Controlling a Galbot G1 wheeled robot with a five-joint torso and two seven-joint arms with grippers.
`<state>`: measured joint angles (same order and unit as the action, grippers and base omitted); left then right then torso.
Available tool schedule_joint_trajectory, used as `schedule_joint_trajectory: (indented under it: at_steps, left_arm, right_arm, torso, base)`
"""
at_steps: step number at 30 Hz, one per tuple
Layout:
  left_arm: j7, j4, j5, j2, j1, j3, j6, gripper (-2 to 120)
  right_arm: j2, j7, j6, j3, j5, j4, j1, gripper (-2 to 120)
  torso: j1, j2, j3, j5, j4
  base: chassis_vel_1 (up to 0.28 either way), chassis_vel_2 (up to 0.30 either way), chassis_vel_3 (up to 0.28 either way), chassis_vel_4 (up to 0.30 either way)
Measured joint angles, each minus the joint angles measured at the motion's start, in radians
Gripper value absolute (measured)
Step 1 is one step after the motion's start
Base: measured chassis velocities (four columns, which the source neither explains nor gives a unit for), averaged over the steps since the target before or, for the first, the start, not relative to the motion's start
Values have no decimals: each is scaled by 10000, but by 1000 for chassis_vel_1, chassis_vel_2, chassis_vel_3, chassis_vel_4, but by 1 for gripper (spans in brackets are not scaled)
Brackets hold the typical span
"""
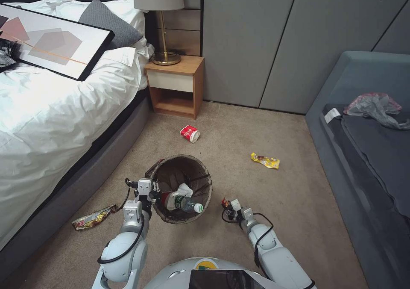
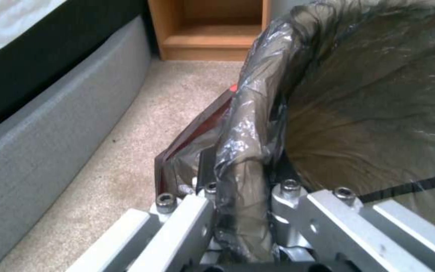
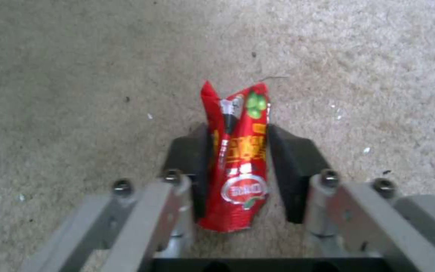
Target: Pick up the trash bin, then pick up the garbage from the floor and place it into the trash bin.
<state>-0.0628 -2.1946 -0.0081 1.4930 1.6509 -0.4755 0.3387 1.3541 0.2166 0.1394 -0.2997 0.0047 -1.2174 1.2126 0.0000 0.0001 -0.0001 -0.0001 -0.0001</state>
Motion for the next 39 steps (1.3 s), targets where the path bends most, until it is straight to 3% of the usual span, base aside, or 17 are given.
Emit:
schedule_joint_trajectory:
  at_steps: [9,26,39]
  left_arm:
    - [-2,-20,17,10,19,8,4,3]
    - [-2,-41,9,-31,-15,17,29,3]
    - [-2,14,-1,-44,-17,22,31,3]
  right_arm:
    - [0,35,-57,-15,-12,76,-53,0]
    - [-78,-48,-361,-164,1,161,-23,0]
    - [-181,-558,-1430,-424,304,-2747,1028,0]
  torso:
    - [0,0,0,3,2]
    - [0,-2,1,0,0]
    - [0,-2,2,0,-2]
  base:
    - [0,0,0,0]
    - [0,0,0,0]
    - [0,0,0,0]
